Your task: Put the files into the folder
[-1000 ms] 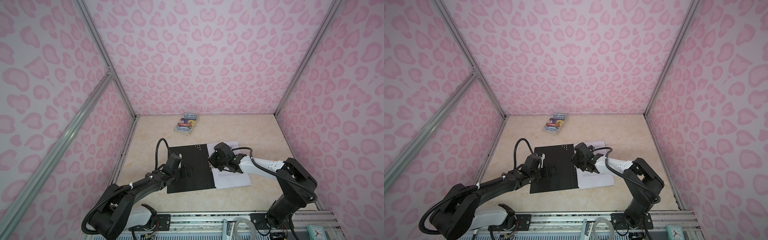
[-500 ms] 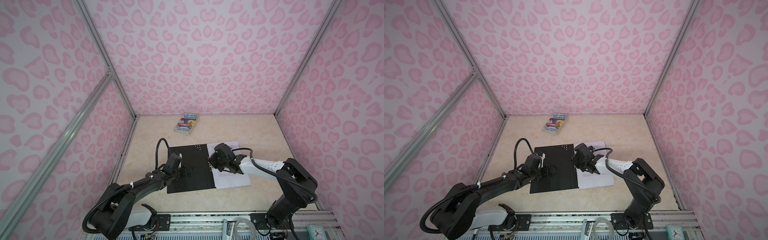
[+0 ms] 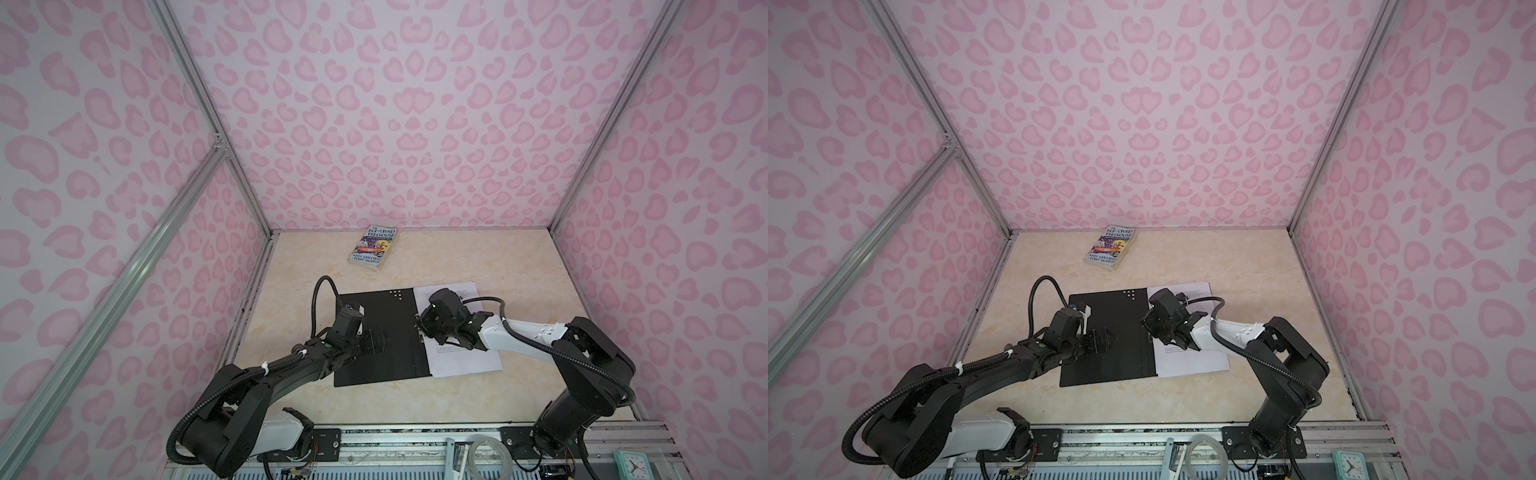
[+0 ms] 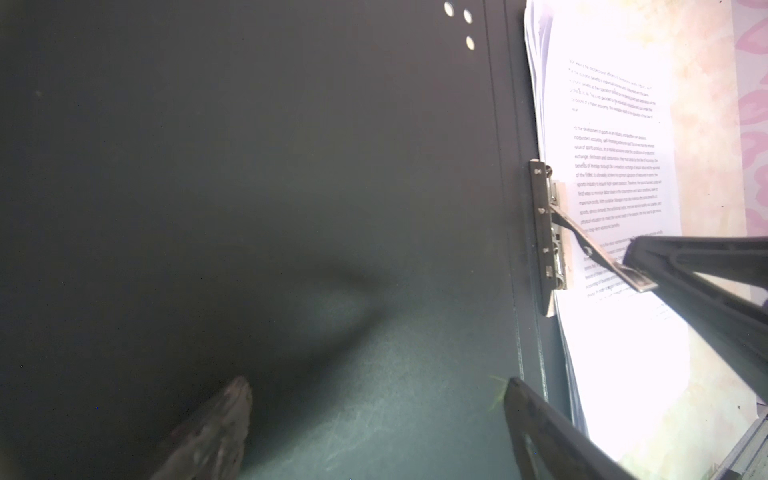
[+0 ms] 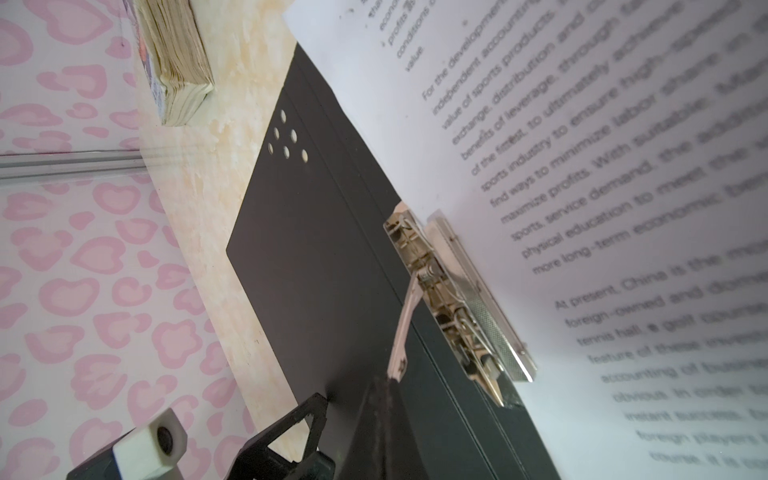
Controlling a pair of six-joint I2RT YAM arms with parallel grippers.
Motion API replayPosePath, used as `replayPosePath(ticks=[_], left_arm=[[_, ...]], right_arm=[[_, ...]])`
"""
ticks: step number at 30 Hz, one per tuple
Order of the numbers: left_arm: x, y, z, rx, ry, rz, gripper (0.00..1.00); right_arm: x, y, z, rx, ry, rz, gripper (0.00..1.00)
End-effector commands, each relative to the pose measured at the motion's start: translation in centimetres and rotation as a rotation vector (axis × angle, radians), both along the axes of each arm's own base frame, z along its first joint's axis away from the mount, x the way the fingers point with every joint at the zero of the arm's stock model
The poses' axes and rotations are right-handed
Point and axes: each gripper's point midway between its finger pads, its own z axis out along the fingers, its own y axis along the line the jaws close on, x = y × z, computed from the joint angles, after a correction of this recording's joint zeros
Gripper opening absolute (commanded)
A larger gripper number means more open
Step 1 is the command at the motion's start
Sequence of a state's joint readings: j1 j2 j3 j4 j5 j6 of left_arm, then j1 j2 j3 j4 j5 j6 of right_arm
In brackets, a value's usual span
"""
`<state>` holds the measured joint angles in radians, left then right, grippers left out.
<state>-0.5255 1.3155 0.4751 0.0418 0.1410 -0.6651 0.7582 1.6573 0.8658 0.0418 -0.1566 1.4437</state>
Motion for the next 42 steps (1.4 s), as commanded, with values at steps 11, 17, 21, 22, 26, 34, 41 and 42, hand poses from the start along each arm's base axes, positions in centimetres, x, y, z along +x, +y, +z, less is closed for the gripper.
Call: replayPosePath(ticks=[11, 17, 21, 22, 26, 34, 41, 42], left_arm=[[-1.1, 0.6, -1.3, 0.027, 0.072, 0.011, 0.97], [-1.1, 0.7, -1.2, 0.026, 0.071, 0.012, 0.97], [-1.1, 0.6, -1.2, 0.023, 0.072, 0.01, 0.97], [-1.1, 0.6, -1.3, 0.024, 0.073, 0.01, 0.97], [-1.1, 0.6, -1.2, 0.023, 0.072, 0.01, 0.97], [-1.1, 0.6, -1.3, 0.024, 0.074, 0.011, 0.97], [-1.1, 0.6, -1.3, 0.023, 0.075, 0.01, 0.97], [-1.1, 0.6, -1.3, 0.023, 0.075, 0.01, 0.97]], right_arm=[[-0.1, 1.1, 0.3, 0.011, -0.022, 0.085, 0.08], [0.1, 1.9, 0.3, 0.021, -0.019, 0.105, 0.11], [-0.1, 2.0, 0.1, 0.018, -0.017, 0.117, 0.13], [-0.1, 2.1, 0.1, 0.021, -0.02, 0.12, 0.14], [-0.1, 2.2, 0.3, 0.021, -0.025, 0.123, 0.15], [-0.3, 1.8, 0.1, 0.008, -0.013, 0.115, 0.15], [-0.6, 1.5, -0.2, -0.008, -0.007, 0.122, 0.17], [-0.6, 1.6, -0.2, -0.007, -0.006, 0.124, 0.17]])
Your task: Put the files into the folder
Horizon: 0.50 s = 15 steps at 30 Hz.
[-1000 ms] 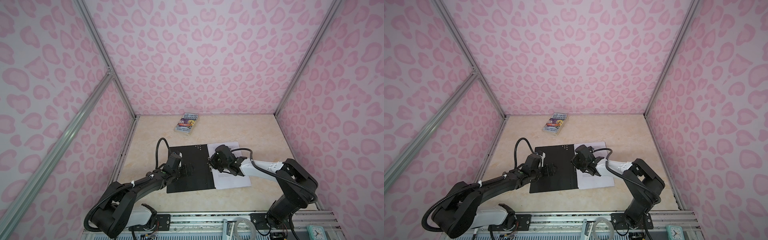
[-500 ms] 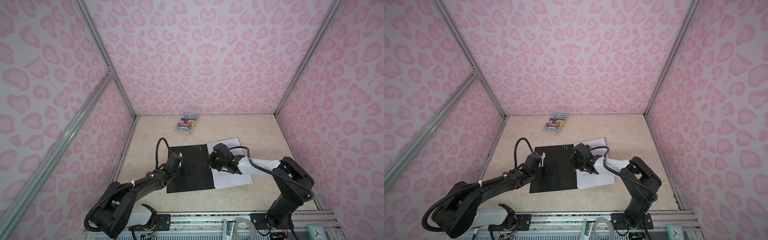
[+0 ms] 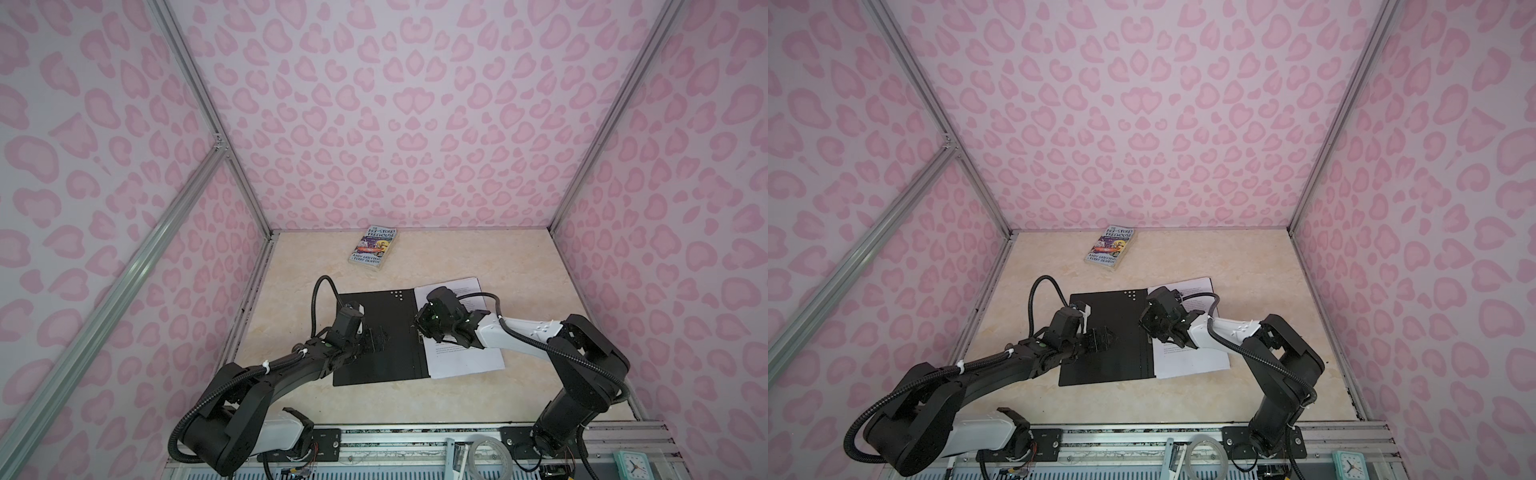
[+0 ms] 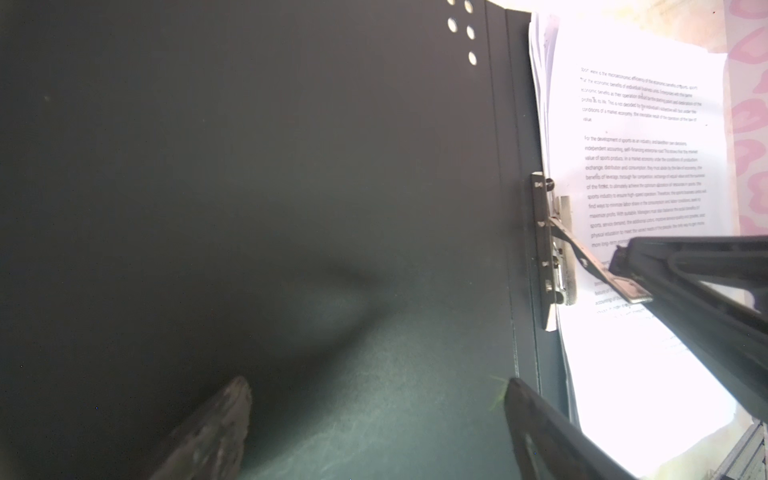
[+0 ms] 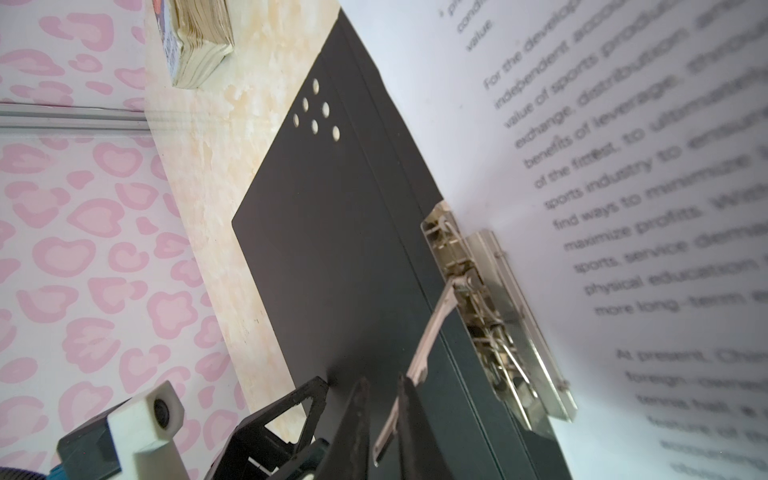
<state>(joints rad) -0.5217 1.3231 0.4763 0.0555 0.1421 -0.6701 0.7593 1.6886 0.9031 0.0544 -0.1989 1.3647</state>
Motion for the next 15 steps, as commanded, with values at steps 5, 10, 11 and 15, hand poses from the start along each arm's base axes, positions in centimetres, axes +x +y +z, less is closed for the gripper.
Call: replayPosePath(ticks=[5, 10, 11, 15], left_arm=[[-1.4, 0.64, -1.36, 0.029, 0.081, 0.002, 0.97], [-1.41, 0.67, -1.44, 0.031, 0.083, 0.003, 0.97], [-1.4, 0.69, -1.43, 0.03, 0.083, 0.004, 0.97], [-1.37, 0.68, -1.42, 0.03, 0.083, 0.004, 0.97]], right_arm=[[-1.07, 0.23, -0.66, -0.01, 0.028, 0.04, 0.18], [-1.25, 0.12, -0.75, -0.018, 0.026, 0.048, 0.16], [-1.3, 0.1, -0.72, -0.024, 0.023, 0.052, 0.16], [-1.71, -0.43, -1.37, -0.056, 0.033, 0.059, 0.15]])
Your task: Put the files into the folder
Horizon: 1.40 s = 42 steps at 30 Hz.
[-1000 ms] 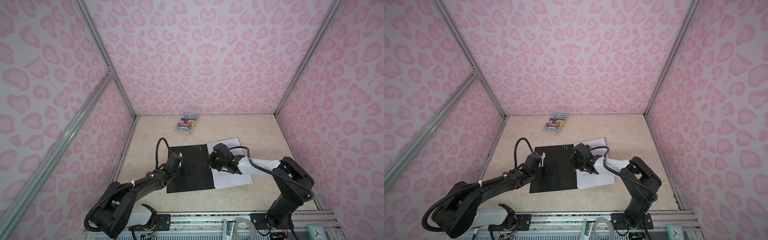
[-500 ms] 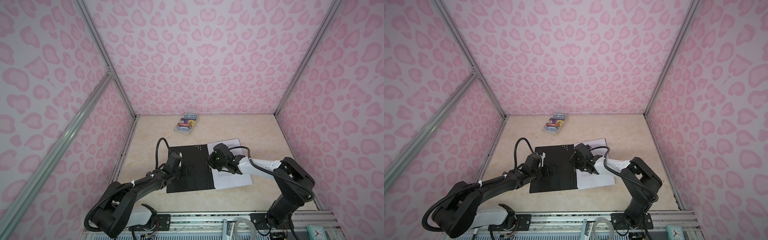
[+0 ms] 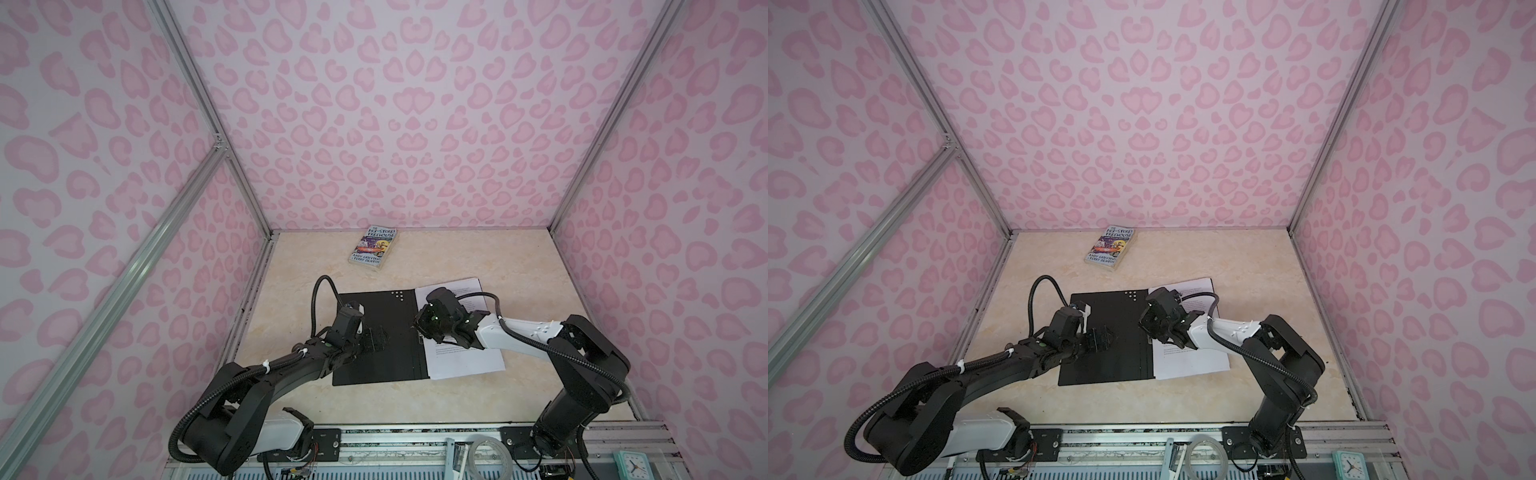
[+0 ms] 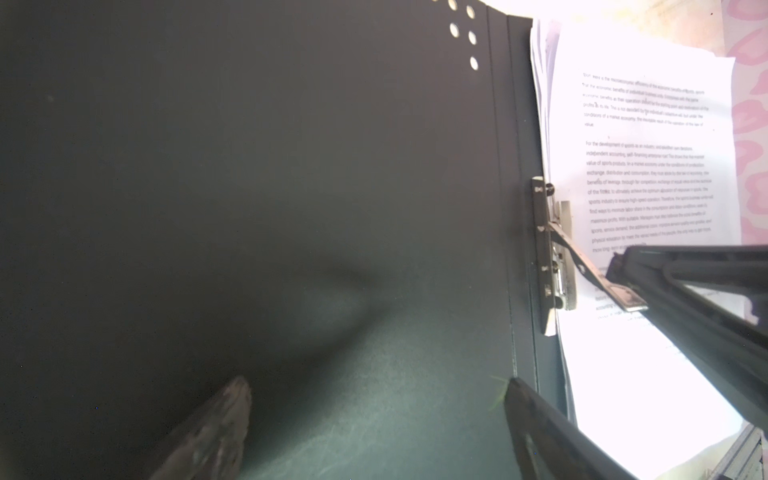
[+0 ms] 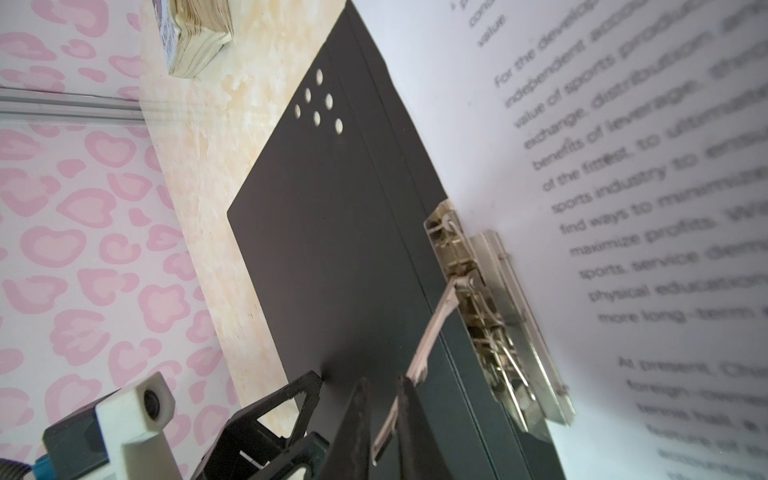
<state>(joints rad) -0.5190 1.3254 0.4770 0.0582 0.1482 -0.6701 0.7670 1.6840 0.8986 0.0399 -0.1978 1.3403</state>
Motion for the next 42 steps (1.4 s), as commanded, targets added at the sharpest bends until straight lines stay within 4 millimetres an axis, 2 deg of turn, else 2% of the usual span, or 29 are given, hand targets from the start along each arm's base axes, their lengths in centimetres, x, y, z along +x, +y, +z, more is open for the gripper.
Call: replayPosePath(ticks=[1, 8, 18, 23, 30, 42], left_arm=[[-1.4, 0.7, -1.4, 0.034, 0.082, 0.006, 0.97], [-1.4, 0.8, -1.5, 0.036, 0.083, 0.008, 0.97], [-1.3, 0.9, -1.5, 0.036, 0.083, 0.011, 0.97], [-1.4, 0.8, -1.6, 0.034, 0.087, 0.009, 0.97], [-1.4, 0.8, -1.5, 0.034, 0.085, 0.008, 0.97], [-1.4, 0.7, -1.6, 0.03, 0.09, 0.005, 0.97]], right_arm=[[-1.3, -0.4, -1.4, -0.04, 0.041, 0.036, 0.16], [-1.6, -1.2, -1.4, -0.089, 0.043, 0.04, 0.18], [-1.4, -1.1, -1.3, -0.088, 0.04, 0.049, 0.19], [-0.9, -0.6, -0.5, -0.083, 0.025, 0.067, 0.19], [-0.5, -1.8, -0.4, -0.066, 0.031, -0.004, 0.19], [0.6, -1.9, 0.3, -0.039, 0.03, -0.023, 0.24]])
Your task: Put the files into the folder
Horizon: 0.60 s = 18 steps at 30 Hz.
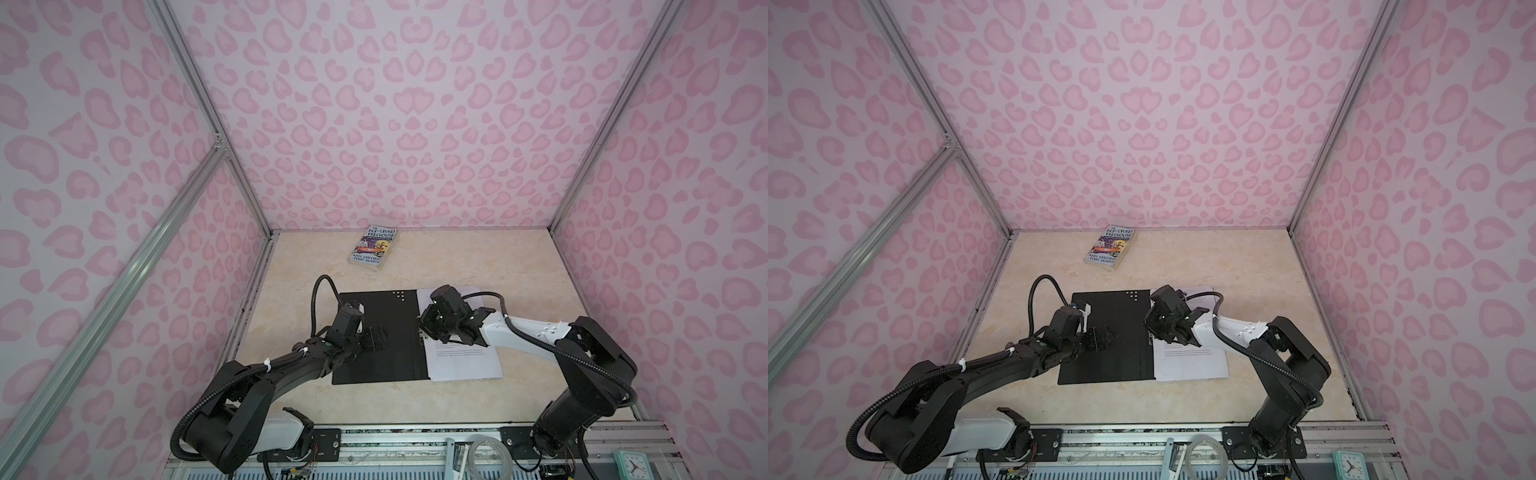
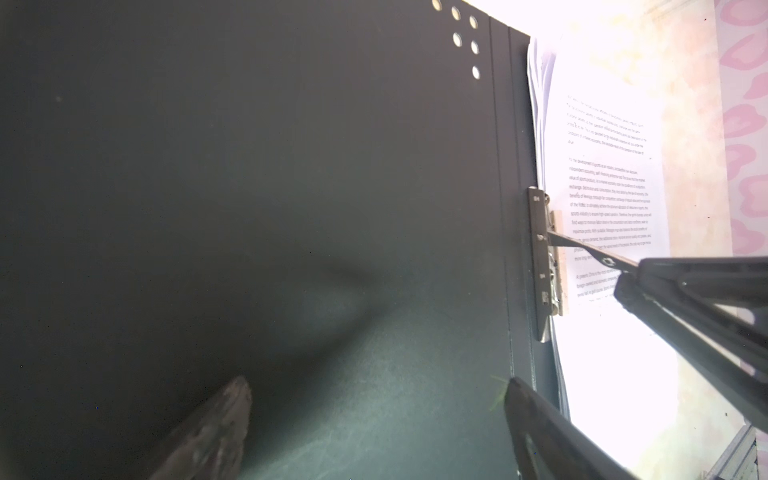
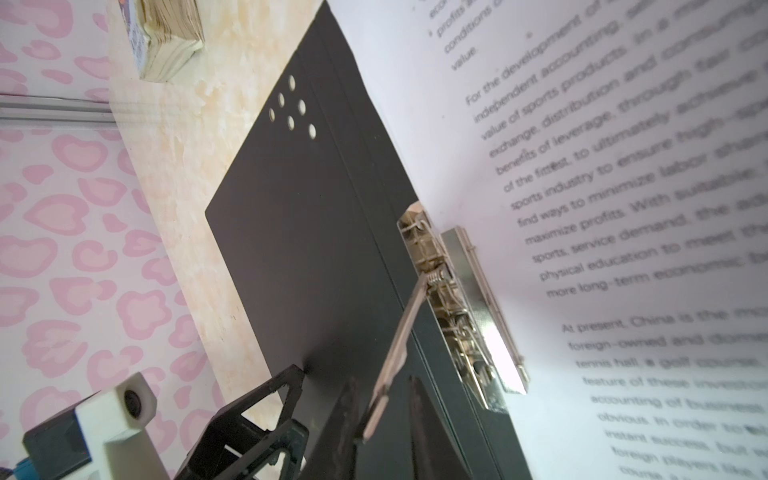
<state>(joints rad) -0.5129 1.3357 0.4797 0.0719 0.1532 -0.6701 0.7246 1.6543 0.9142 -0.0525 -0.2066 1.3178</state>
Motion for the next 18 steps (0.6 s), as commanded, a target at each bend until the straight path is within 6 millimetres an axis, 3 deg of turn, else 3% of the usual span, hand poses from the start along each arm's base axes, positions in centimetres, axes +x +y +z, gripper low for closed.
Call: replayPosePath(ticks=[1, 18], left_arm=[[-1.7, 0.8, -1.5, 0.036, 0.091, 0.002, 0.97], [-1.7, 0.7, -1.7, 0.035, 0.095, 0.001, 0.97]], right_arm=[[0.3, -0.1, -0.1, -0.003, 0.004, -0.006, 0.24], [1.5, -0.3, 0.4, 0.035, 0.001, -0.035, 0.23]])
